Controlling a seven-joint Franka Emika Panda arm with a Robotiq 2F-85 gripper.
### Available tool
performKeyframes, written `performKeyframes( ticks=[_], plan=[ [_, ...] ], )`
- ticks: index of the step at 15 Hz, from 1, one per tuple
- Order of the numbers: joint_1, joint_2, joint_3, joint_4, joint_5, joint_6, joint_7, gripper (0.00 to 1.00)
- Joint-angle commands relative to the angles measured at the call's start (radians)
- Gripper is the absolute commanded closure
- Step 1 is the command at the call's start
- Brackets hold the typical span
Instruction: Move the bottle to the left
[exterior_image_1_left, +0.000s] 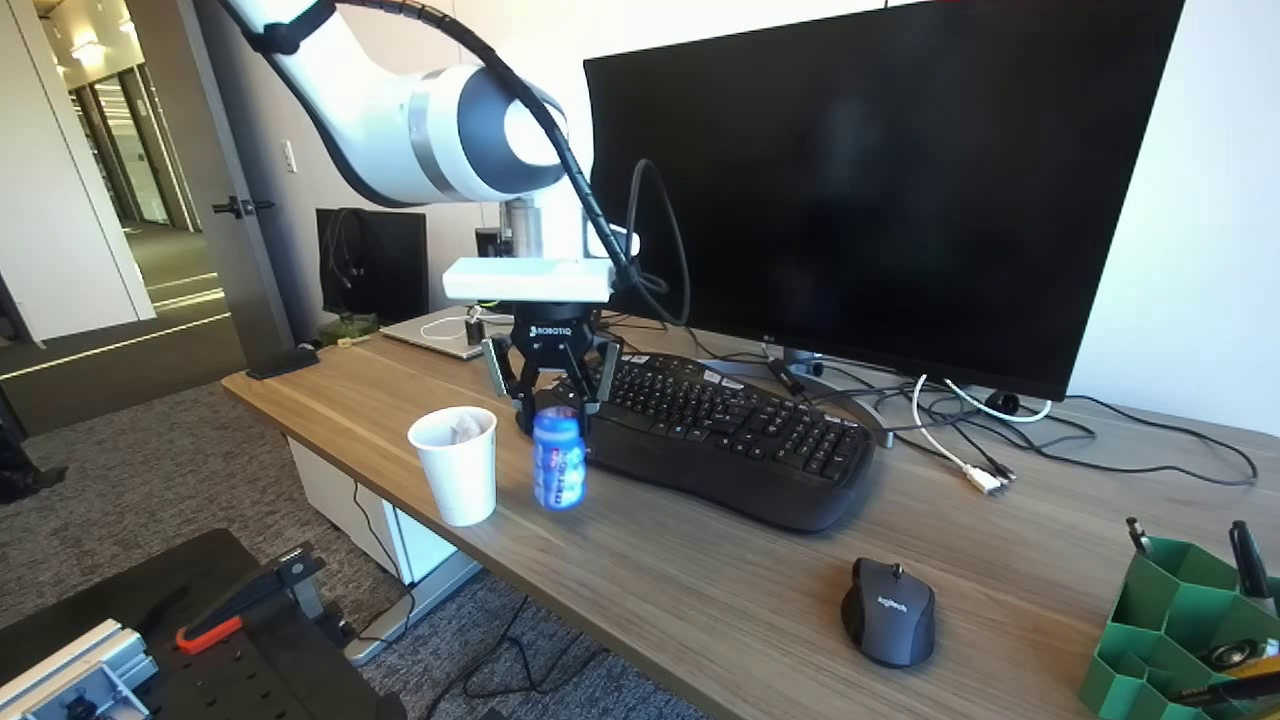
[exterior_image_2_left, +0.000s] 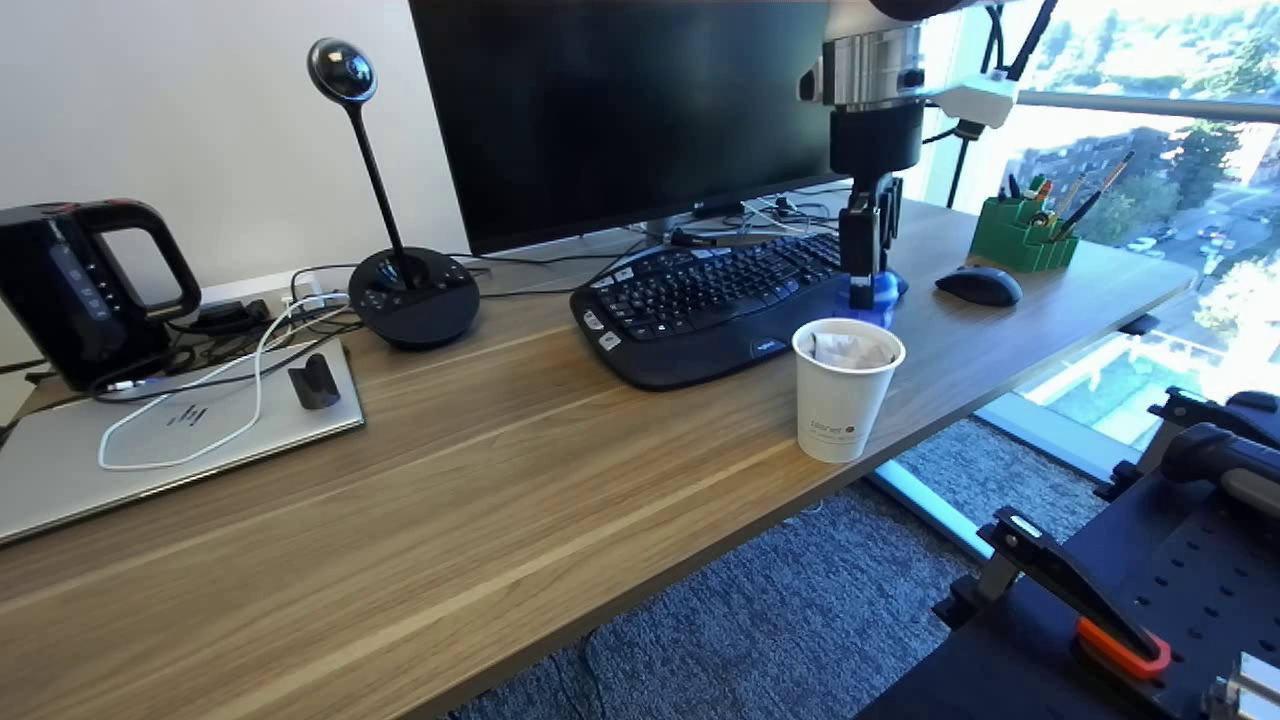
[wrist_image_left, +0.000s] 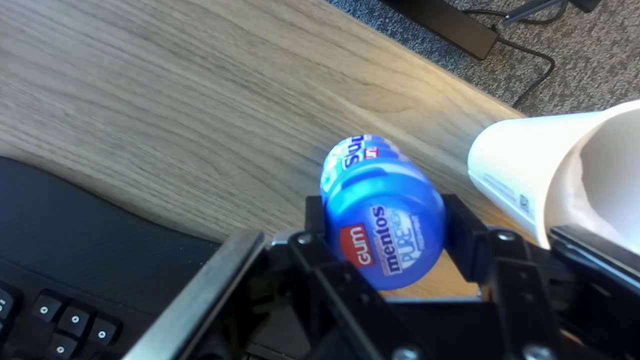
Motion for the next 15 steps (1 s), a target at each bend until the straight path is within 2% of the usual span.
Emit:
performKeyframes(
  ticks=[1, 15],
  plan=[
    [0.019, -0.026, -0.031, -0.034, -0.033, 0.032, 0.05, 0.66],
    [0.014, -0.016, -0.057, -0.049, -0.055, 0.019, 0.077, 0.66]
  ],
)
